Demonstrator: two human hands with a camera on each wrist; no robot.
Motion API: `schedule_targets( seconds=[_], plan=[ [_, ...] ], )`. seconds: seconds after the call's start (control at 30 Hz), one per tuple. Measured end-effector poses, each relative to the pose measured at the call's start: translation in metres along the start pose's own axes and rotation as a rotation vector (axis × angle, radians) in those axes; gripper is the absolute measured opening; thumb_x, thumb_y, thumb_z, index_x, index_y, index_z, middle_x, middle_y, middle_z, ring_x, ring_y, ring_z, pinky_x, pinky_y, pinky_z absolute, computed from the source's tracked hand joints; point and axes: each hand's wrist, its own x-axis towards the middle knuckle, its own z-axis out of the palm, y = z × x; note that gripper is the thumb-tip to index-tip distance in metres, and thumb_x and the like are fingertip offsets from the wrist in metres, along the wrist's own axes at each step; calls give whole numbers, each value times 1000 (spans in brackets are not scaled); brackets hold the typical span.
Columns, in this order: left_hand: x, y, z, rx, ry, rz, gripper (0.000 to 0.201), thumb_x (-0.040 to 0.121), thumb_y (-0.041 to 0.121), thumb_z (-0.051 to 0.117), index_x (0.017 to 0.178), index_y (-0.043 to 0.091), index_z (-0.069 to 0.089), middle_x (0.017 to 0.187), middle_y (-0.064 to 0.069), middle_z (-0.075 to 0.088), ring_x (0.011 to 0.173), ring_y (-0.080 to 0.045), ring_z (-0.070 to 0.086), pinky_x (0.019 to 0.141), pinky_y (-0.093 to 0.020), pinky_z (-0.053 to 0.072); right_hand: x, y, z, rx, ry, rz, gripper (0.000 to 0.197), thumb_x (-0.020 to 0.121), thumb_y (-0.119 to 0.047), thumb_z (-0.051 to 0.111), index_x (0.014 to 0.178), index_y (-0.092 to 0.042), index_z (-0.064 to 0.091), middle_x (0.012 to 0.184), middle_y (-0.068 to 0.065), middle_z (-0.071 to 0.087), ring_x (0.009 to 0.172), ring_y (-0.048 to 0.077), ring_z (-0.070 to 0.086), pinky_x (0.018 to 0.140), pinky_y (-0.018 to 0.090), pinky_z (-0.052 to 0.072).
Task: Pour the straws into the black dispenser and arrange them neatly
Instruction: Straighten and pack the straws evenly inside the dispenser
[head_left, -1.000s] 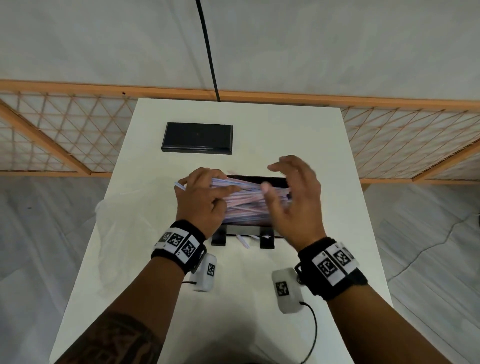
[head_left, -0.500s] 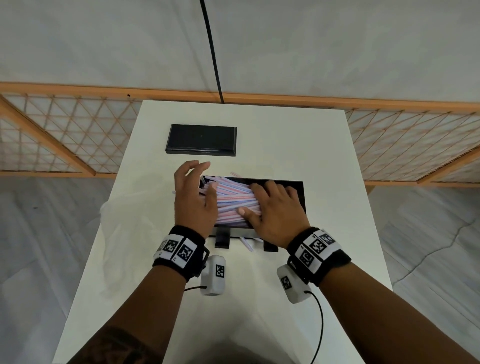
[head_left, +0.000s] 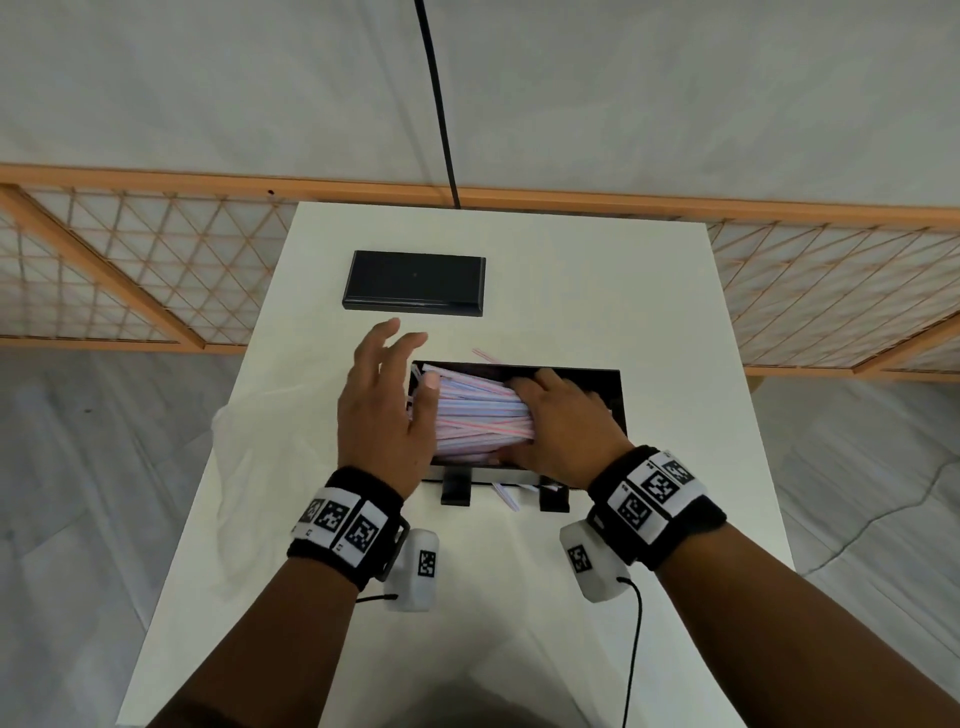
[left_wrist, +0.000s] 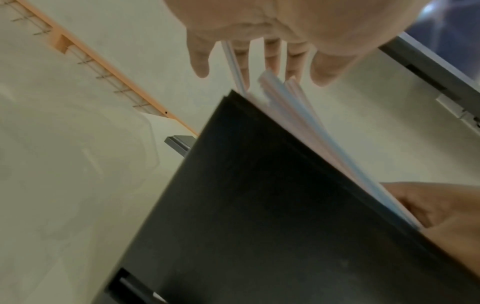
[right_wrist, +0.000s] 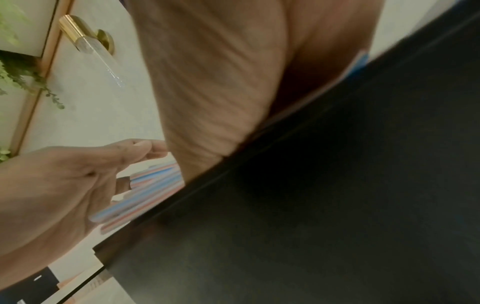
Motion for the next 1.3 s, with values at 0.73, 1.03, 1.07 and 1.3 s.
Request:
schedule_targets(
  seconds=[0.73,1.03,1.07,1.3],
  plan=[
    [61,-18,-25,186,-296,-153,19,90,10,66,80,25,73,84,5,74,76,-13,64,80,-26,49,-3,5,10,72,70,62,75,61,-80,72,115,-35,46,108,-13,61,104,16,60,94,42,37],
    [74,5,-147,-362,244,-198,9,94,5,57,97,7,65,80,-4,69,72,-11,72,69,-25,59,0,4,7,-1,-12,60,81,62,-88,62,120,-34,44,117,-10,59,109,19,59,99,48,38],
    [72,5,-144,-409,238,-193,10,93,1,57,98,6,65,79,-2,69,70,-11,71,67,-24,58,1,3,6,-10,-8,59,83,62,-89,61,120,-33,44,118,-10,59,109,20,59,99,49,39],
    [26,5,-48,-285,145,-215,12,99,14,53,94,23,60,80,10,69,71,-10,66,74,-31,54,-4,8,-2,253,23,83,89,47,-86,71,116,-32,54,105,-15,63,102,11,62,97,39,44]
  ],
)
